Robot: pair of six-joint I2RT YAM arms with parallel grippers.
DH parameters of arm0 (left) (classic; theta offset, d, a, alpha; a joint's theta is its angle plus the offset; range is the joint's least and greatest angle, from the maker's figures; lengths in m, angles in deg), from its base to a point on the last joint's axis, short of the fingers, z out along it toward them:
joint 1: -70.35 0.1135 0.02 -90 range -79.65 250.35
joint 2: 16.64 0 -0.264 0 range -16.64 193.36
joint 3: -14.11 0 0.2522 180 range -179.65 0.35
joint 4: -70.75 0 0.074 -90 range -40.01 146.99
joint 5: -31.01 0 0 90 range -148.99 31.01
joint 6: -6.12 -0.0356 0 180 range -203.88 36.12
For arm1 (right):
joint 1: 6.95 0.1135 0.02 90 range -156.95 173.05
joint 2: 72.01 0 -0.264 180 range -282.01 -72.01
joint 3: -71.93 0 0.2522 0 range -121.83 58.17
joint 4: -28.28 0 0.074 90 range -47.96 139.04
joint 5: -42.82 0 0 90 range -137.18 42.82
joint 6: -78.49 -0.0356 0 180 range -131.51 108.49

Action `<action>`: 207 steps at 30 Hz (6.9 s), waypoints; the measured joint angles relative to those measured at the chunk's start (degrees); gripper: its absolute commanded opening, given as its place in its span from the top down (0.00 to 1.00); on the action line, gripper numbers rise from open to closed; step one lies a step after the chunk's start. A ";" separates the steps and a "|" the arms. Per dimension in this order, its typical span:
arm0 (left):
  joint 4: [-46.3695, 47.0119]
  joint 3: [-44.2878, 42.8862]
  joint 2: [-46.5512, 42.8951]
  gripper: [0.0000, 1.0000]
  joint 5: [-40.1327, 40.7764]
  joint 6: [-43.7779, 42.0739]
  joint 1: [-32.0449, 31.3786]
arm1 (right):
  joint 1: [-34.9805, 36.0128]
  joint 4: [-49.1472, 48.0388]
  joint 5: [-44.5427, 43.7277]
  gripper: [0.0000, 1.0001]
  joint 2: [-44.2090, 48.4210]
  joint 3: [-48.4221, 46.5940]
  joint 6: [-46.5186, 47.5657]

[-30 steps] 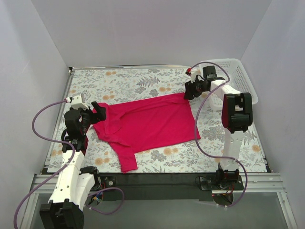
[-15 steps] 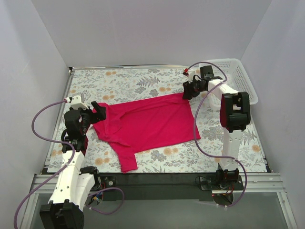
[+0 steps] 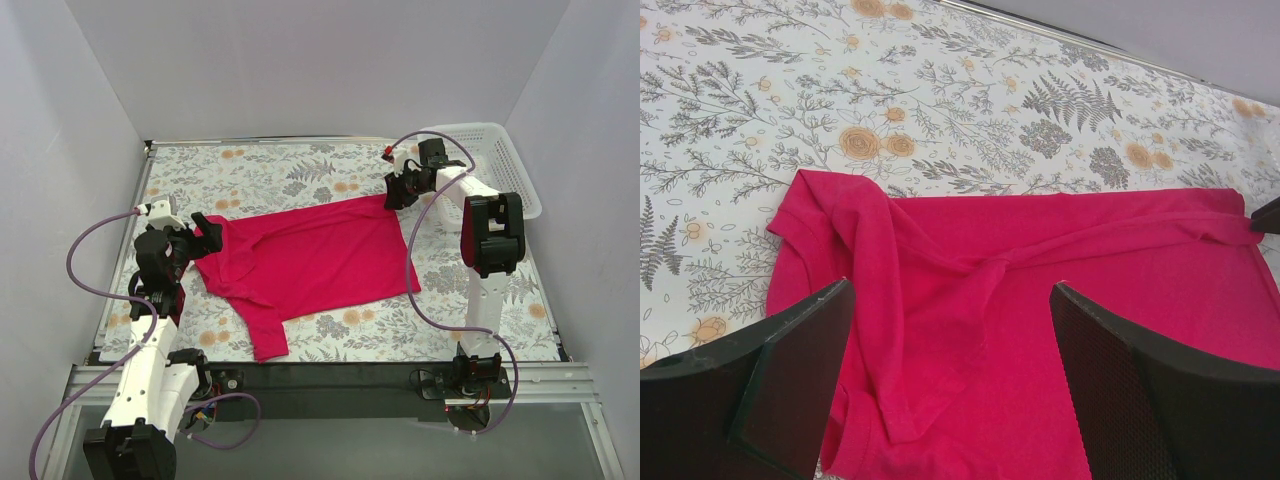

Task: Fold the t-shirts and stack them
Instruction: Fold the tshirt

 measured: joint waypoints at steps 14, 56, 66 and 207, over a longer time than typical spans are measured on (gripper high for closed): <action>0.00 0.00 0.00 0.27 -0.24 0.00 0.00 | 0.04 2.60 -0.26 0.89 3.39 4.07 8.41; 1.29 -2.05 17.42 0.21 4.70 12.11 0.90 | 3.96 -0.79 -14.38 0.55 -0.42 -4.26 -2.73; 4.57 -8.04 33.31 0.23 5.70 18.10 5.79 | 4.31 -1.40 -19.12 0.56 -2.95 -4.26 -9.20; -18.95 -38.12 60.30 1.00 22.40 11.82 -2.93 | 2.54 -6.58 -14.14 0.99 -10.75 -13.27 -17.31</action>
